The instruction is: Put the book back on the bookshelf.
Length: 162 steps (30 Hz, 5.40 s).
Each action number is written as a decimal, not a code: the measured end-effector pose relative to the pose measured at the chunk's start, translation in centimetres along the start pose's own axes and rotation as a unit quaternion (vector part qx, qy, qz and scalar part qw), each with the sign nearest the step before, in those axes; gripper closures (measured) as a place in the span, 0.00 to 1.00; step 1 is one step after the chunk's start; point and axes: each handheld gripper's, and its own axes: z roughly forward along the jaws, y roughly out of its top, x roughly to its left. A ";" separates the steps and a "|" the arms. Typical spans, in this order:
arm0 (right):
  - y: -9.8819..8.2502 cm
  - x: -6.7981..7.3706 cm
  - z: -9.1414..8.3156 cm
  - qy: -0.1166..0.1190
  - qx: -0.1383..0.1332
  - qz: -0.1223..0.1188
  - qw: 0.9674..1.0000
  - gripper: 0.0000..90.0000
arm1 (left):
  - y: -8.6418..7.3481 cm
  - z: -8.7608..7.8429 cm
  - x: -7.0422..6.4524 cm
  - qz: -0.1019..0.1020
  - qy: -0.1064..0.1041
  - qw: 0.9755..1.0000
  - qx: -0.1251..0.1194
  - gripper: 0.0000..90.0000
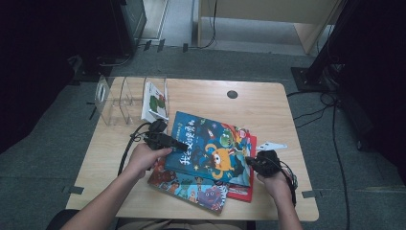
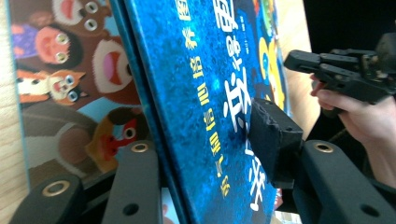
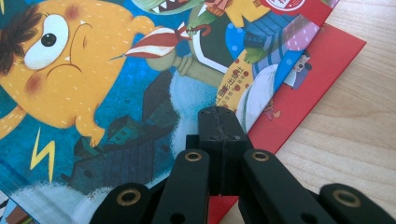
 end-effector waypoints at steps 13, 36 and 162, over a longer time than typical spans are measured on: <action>0.0 -0.6 0.0 -0.005 -0.001 0.003 1.000 1.00 | 0.6 -0.9 -0.5 -0.008 -0.052 0.999 0.005 0.78; -0.2 -0.9 0.6 -0.018 0.015 0.007 1.000 1.00 | 1.4 -1.9 -2.6 0.020 -0.009 1.000 0.006 0.75; 1.7 -0.5 3.1 0.054 -0.021 -0.015 0.998 0.66 | 9.5 -8.9 -10.5 -0.012 -0.005 0.999 0.035 0.93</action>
